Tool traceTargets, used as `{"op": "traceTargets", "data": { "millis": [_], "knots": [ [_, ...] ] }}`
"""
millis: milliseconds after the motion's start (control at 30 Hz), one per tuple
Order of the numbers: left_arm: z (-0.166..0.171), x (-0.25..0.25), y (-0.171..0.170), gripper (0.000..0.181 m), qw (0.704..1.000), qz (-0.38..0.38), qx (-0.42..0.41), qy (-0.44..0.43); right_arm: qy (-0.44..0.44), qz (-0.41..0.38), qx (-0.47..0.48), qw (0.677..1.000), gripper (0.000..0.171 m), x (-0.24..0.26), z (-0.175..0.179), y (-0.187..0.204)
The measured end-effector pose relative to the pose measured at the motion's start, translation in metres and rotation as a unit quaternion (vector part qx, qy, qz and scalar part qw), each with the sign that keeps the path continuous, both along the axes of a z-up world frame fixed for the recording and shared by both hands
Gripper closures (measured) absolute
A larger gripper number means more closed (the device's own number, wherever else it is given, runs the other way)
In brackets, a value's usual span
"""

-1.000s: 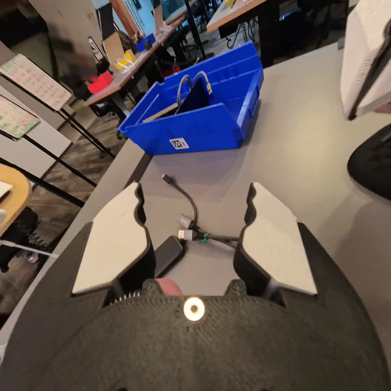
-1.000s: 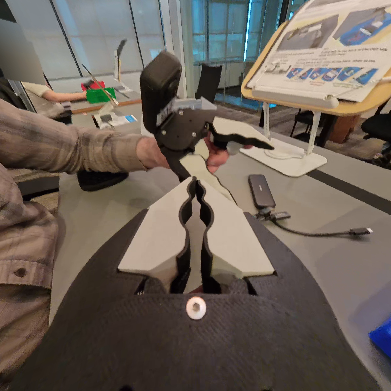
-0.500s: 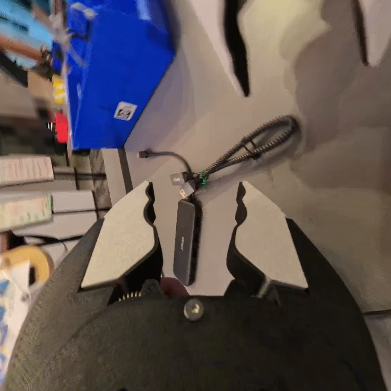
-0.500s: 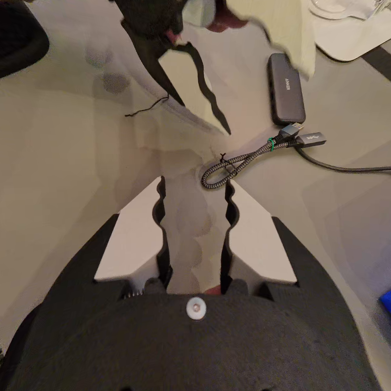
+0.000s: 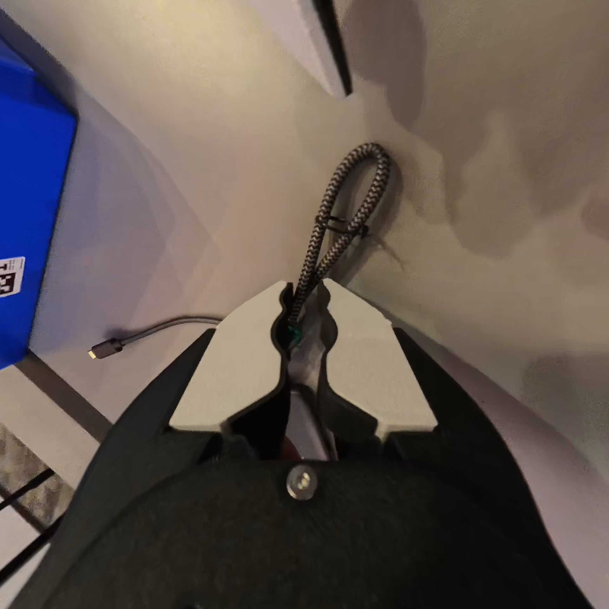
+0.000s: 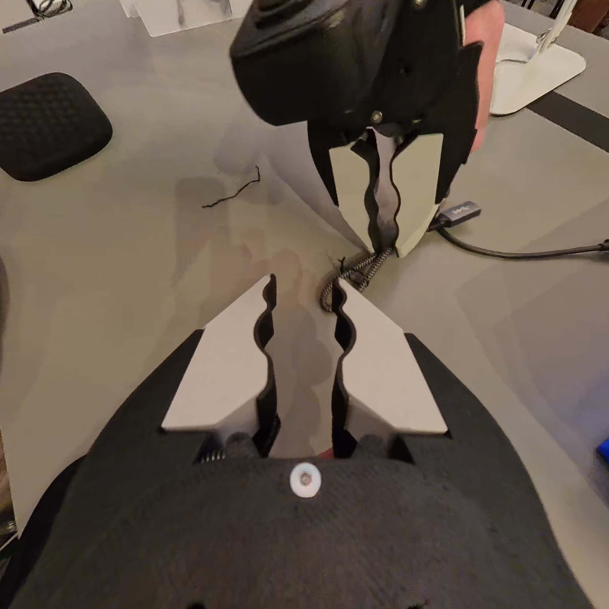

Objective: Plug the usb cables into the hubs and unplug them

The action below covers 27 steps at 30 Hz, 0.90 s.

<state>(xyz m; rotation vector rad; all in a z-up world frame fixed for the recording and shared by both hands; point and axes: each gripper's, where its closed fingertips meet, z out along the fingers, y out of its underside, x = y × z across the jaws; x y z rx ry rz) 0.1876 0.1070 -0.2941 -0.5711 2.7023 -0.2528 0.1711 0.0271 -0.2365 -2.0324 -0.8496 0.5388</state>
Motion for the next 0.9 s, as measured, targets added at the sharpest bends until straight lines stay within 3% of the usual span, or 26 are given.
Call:
{"op": "traceTargets", "data": {
  "millis": [100, 200, 300, 367, 467, 600, 733, 900],
  "knots": [
    [0.006, 0.017, 0.008, 0.174, 0.998, 0.029, 0.019, -0.044, 0.008, -0.013, 0.015, 1.0, 0.141, 0.009, 0.004, 0.0],
    [0.041, 0.039, 0.011, 0.175, 0.981, 0.117, -0.03, -0.151, 0.012, -0.039, 0.041, 0.998, 0.14, 0.023, 0.015, 0.002],
    [0.085, 0.052, 0.017, 0.175, 0.939, 0.199, -0.035, -0.278, 0.041, -0.084, 0.071, 0.993, 0.136, 0.037, 0.036, 0.008],
    [0.117, 0.055, 0.021, 0.175, 0.895, 0.241, -0.008, -0.374, 0.081, -0.116, 0.097, 0.985, 0.134, 0.047, 0.055, 0.015],
    [0.158, 0.051, 0.014, 0.175, 0.832, 0.249, 0.057, -0.493, 0.184, -0.133, 0.114, 0.967, 0.129, 0.051, 0.082, 0.019],
    [0.187, 0.044, -0.007, 0.175, 0.778, 0.219, 0.097, -0.58, 0.313, -0.138, 0.139, 0.929, 0.133, 0.061, 0.119, 0.019],
    [0.203, 0.039, -0.022, 0.175, 0.741, 0.203, 0.125, -0.627, 0.369, -0.122, 0.165, 0.906, 0.147, 0.063, 0.144, 0.014],
    [0.209, 0.04, -0.038, 0.175, 0.719, 0.172, 0.163, -0.653, 0.417, -0.096, 0.158, 0.89, 0.151, 0.053, 0.157, 0.01]
  ]
}}
